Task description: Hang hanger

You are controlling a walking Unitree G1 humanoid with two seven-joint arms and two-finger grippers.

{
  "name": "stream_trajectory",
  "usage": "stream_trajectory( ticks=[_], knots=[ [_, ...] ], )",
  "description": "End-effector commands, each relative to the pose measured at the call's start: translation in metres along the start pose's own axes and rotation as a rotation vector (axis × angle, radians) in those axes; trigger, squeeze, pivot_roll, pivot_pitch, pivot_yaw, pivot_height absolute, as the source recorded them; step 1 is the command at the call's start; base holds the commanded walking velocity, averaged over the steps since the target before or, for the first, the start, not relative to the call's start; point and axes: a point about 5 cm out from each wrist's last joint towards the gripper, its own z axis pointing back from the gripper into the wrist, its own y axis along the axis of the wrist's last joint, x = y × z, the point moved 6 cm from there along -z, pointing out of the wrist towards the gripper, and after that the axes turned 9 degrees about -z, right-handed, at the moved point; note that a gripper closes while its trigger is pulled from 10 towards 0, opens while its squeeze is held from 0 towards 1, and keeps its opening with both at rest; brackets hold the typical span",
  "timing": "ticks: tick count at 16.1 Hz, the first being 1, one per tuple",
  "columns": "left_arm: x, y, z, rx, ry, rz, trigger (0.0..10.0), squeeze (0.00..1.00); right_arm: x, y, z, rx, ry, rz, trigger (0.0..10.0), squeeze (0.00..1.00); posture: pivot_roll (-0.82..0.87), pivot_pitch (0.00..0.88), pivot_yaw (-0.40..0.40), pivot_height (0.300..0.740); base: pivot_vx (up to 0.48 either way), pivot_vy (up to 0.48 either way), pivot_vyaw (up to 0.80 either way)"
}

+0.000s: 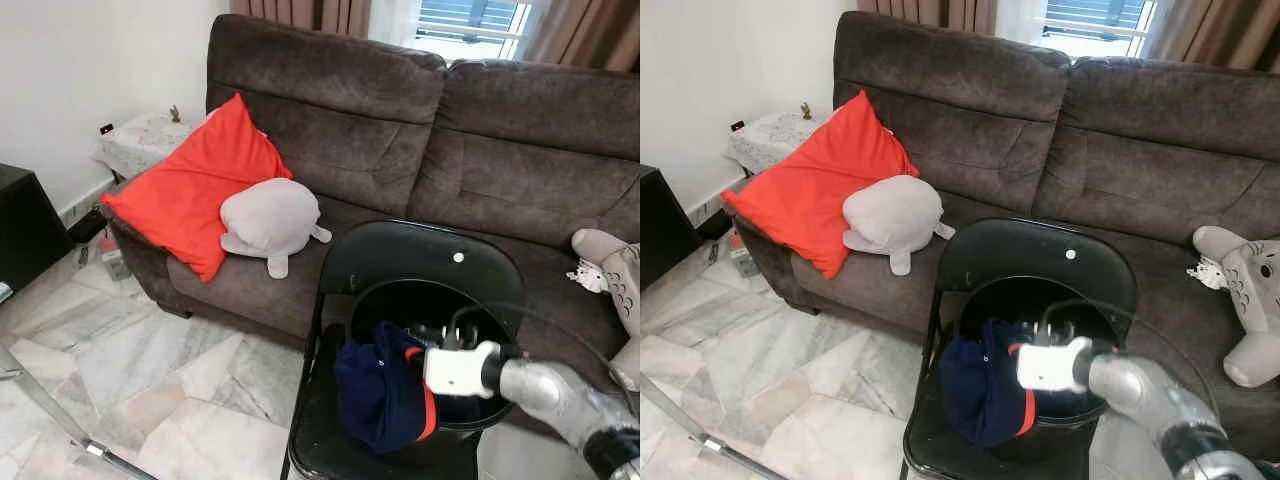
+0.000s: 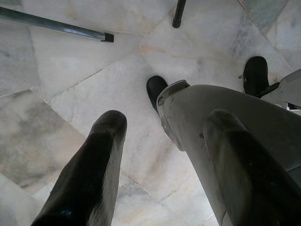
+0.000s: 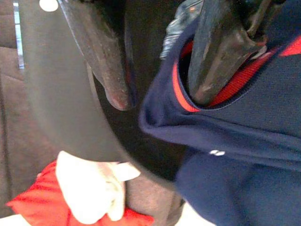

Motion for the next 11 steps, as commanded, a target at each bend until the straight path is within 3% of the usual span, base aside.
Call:
stream_trajectory(
  ticks=[1, 3, 5, 7, 9, 11],
  knots=[
    [0.001, -0.005, 0.000, -0.023, -0.005, -0.011, 10.0, 0.00, -0.001, -0.007, 0.002, -0.031, 0.014, 0.024, 10.0, 0.00, -0.03, 0.010, -0.005, 0.740, 0.000, 0.000, 0.00],
    [0.001, -0.006, 0.000, -0.023, -0.006, -0.010, 10.0, 0.00, -0.014, -0.018, 0.002, -0.100, 0.094, 0.127, 10.0, 0.00, -0.02, 0.013, -0.005, 0.740, 0.000, 0.000, 0.00],
    [0.001, -0.006, 0.000, -0.024, -0.005, -0.010, 10.0, 0.00, -0.015, -0.021, 0.001, -0.120, 0.105, 0.154, 10.0, 0.00, -0.02, 0.014, -0.005, 0.740, 0.000, 0.000, 0.00],
    [0.001, -0.006, 0.000, -0.024, -0.004, -0.008, 10.0, 0.00, -0.006, -0.011, -0.003, -0.074, 0.050, 0.119, 10.0, 0.00, -0.02, 0.014, -0.007, 0.740, 0.000, 0.000, 0.00],
    [0.001, -0.006, 0.001, -0.024, -0.003, -0.007, 10.0, 0.00, 0.012, -0.004, -0.005, -0.055, -0.043, 0.141, 10.0, 0.00, -0.02, 0.014, -0.007, 0.740, 0.000, 0.000, 0.00],
    [0.001, -0.006, 0.001, -0.023, -0.003, -0.005, 10.0, 0.00, 0.015, -0.021, -0.004, -0.161, -0.060, 0.168, 10.0, 0.00, -0.02, 0.014, -0.008, 0.740, 0.000, 0.000, 0.00]
  ],
)
